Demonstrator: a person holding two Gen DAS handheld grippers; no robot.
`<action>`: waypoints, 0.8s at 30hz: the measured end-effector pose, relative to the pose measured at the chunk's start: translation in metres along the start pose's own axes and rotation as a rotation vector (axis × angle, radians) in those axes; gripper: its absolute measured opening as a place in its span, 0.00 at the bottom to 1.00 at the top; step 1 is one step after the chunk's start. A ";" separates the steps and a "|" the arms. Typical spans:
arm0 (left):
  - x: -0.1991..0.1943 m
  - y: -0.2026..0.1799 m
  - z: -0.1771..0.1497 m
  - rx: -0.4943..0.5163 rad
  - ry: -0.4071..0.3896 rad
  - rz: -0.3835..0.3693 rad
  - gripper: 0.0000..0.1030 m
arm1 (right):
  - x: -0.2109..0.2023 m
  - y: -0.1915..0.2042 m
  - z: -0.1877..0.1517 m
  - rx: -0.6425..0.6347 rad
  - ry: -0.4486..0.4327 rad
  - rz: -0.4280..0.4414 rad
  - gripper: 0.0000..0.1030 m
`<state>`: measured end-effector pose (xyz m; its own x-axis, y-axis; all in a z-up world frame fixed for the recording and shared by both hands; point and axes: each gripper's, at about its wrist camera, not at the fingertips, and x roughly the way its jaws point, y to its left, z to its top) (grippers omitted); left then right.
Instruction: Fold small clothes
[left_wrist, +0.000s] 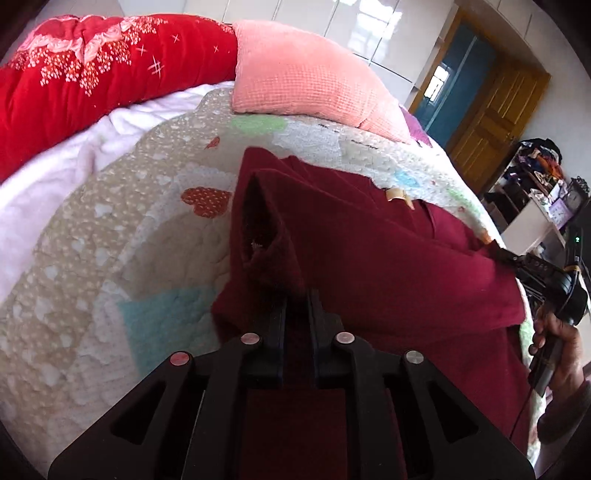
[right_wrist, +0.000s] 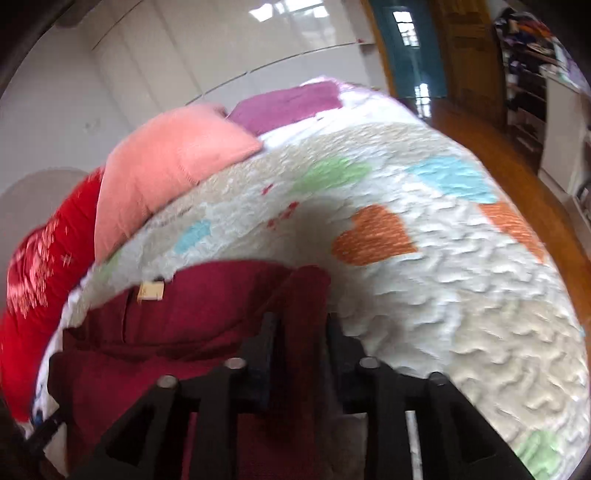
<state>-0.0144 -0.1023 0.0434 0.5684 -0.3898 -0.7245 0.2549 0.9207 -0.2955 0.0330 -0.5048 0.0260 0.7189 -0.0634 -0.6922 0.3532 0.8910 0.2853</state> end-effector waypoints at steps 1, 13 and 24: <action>-0.006 0.001 0.001 0.004 -0.006 0.003 0.11 | -0.011 -0.003 0.000 0.005 -0.016 -0.008 0.38; -0.023 0.018 0.032 -0.064 -0.077 0.033 0.45 | -0.030 0.061 -0.053 -0.381 0.140 0.060 0.40; 0.027 -0.004 0.033 -0.006 0.012 0.096 0.45 | -0.045 0.060 -0.026 -0.321 0.083 0.049 0.40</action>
<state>0.0257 -0.1169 0.0457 0.5809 -0.2994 -0.7569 0.1950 0.9540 -0.2277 0.0065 -0.4363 0.0566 0.6744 0.0079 -0.7384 0.1038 0.9890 0.1054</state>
